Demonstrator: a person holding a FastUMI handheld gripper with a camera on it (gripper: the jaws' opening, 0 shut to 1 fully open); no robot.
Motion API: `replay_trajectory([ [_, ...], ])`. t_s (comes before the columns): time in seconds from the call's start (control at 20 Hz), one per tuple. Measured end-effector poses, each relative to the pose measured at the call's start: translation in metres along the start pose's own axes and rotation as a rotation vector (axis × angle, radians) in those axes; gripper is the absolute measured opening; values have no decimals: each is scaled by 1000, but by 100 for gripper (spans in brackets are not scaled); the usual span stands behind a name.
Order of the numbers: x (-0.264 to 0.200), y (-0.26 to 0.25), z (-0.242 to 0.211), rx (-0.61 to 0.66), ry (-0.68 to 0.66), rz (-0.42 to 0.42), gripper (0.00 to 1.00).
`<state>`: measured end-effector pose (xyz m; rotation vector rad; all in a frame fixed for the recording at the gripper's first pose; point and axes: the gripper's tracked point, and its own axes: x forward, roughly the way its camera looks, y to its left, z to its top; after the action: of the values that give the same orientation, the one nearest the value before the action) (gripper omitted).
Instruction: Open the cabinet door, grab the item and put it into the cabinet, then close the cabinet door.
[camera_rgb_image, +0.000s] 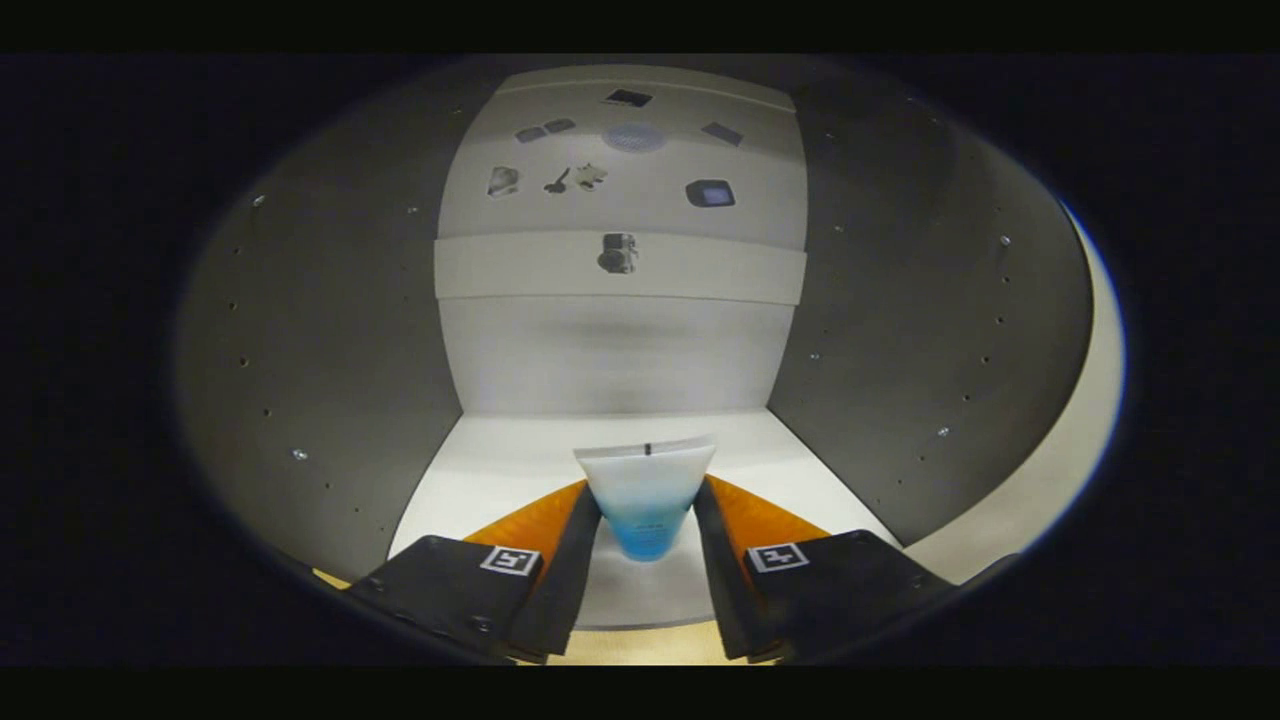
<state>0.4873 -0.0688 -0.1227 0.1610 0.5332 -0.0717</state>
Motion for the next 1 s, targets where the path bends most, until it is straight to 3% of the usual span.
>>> replay_trajectory([
  [0.15,0,3,-1,-6,-5,-2,94],
  [0.2,-4,3,-2,-15,-12,-7,96],
  [0.35,-26,3,4,-54,-81,-15,98],
  [0.5,-73,8,25,-40,-248,6,98],
  [0.7,-172,0,34,-13,-416,27,98],
  [1.0,-338,-65,-26,-9,-503,-76,97],
])
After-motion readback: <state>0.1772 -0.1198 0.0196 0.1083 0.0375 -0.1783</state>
